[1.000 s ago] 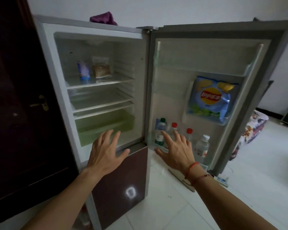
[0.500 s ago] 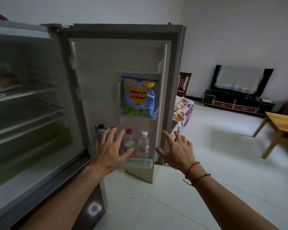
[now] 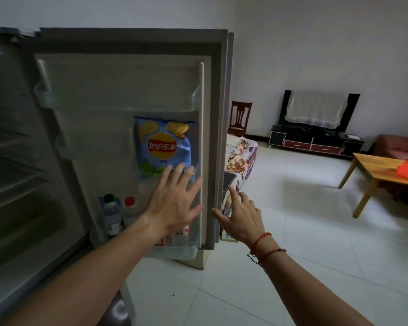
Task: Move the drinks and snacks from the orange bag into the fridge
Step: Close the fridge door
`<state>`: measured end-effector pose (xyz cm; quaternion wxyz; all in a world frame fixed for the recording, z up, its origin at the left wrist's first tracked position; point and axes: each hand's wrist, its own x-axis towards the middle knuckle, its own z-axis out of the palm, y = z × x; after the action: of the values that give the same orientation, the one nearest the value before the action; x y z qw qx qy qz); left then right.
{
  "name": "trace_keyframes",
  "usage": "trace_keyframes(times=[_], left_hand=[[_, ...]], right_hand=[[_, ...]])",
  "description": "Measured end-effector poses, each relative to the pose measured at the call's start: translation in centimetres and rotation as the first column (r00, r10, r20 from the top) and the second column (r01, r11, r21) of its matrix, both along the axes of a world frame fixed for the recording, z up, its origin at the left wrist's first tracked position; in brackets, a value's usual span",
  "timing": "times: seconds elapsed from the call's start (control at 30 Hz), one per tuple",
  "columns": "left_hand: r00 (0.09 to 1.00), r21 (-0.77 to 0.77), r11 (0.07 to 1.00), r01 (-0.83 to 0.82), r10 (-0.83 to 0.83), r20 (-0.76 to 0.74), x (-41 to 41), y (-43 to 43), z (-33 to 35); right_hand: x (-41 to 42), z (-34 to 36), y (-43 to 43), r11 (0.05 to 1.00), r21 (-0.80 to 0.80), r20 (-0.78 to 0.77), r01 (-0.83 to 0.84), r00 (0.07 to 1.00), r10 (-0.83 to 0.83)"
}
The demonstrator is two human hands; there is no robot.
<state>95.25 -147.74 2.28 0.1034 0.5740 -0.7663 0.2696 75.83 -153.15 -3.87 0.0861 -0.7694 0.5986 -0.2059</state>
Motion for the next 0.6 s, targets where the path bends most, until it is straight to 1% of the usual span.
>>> trace_keyframes(times=[0.17,0.27,0.4,0.5,0.6], left_hand=[[0.981,-0.031,0.998,0.061,-0.054,0.184,-3.1,-5.3,1.5],[0.96,-0.047,0.996,0.074,-0.058,0.272,-4.7,-8.5,2.2],[0.949,-0.044,0.996,0.081,-0.063,0.308,-6.4,-12.2,2.8],[0.94,-0.029,0.999,0.039,-0.027,0.34,-6.8,-14.1,2.5],[0.942,-0.014,1.0,-0.025,0.028,0.334,-6.4,-15.1,2.2]], right_hand=[[0.7,-0.9,-4.7,0.998,0.063,0.135,0.002,0.991,-0.011],[1.2,-1.7,-7.2,0.994,0.1,0.216,-0.032,0.976,0.01],[1.8,-2.8,-10.5,0.987,0.144,0.322,-0.07,0.947,0.02],[2.4,-3.3,-12.2,0.982,0.148,0.366,-0.117,0.929,0.056],[2.8,-3.0,-12.6,0.974,0.147,0.383,-0.17,0.918,0.102]])
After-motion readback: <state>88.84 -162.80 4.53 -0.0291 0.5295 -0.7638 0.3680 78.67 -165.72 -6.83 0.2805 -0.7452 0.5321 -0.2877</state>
